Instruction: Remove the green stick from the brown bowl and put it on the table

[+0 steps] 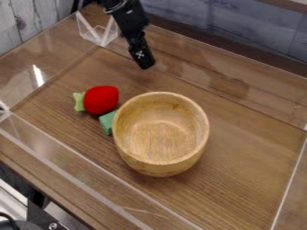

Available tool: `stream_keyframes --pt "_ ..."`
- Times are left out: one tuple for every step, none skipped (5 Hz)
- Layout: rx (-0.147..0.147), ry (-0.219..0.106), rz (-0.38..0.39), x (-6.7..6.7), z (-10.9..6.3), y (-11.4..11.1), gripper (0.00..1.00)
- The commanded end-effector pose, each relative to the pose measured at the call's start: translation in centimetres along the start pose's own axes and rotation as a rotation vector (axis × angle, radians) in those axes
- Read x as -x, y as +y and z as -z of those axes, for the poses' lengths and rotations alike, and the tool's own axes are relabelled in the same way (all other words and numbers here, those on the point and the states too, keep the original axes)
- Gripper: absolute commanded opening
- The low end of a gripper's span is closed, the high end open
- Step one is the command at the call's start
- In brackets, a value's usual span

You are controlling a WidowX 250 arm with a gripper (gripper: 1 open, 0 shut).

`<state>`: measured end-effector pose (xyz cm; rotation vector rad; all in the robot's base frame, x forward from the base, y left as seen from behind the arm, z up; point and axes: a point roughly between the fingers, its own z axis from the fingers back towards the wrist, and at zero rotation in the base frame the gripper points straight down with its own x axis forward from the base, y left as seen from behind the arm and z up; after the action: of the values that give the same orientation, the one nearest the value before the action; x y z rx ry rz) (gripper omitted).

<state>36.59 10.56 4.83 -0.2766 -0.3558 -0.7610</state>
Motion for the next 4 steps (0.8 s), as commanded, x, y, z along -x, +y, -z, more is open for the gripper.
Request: stream_keyframes --pt "-0.072 -0.042 0.07 -2.7 -3.8 -0.4 1.0" --pt "-0.077 -0.05 0.074 -2.7 -4.5 0.1 1.0" --pt "-0.081 -0.049 0.087 -2.2 -4.7 0.8 1.0" --pt "-0.093 -0.049 0.065 -2.0 -4.7 0.9 1.0"
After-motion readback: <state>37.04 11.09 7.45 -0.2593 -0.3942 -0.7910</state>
